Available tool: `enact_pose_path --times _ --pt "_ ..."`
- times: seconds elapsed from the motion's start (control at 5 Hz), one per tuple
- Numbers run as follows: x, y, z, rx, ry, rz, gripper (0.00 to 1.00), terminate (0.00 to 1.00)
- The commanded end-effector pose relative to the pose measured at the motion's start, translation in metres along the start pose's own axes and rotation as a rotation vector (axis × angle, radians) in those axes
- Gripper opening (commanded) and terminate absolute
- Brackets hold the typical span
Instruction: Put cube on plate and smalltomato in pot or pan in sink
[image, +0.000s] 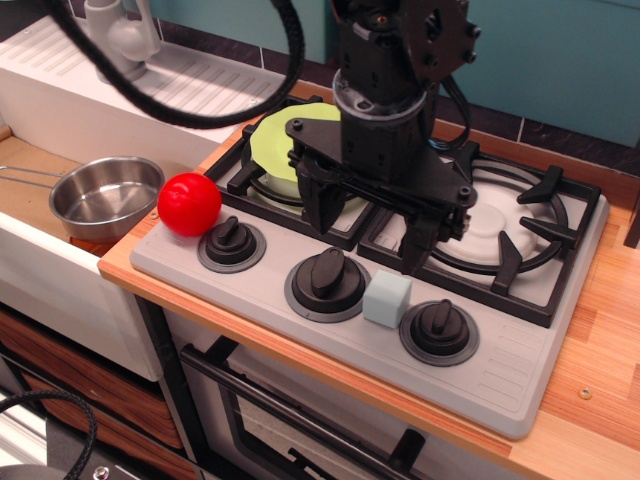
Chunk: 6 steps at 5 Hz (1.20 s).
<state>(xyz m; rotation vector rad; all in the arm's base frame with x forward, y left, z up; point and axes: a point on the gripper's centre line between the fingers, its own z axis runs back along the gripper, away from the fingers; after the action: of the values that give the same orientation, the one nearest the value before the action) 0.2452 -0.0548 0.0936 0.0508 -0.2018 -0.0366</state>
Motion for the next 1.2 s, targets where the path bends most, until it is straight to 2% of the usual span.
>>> enact_pose_path --times 0.0,0.4,1.0 --pt "0.0 0.0 0.0 0.0 0.0 0.0 1.0 0.0" --pt "-0.001 0.001 -0.022 -0.035 -0.033 -0.002 1.0 0.0" --pt "-0.001 -0.003 -0.045 -0.051 -0.075 0.012 1.0 0.0"
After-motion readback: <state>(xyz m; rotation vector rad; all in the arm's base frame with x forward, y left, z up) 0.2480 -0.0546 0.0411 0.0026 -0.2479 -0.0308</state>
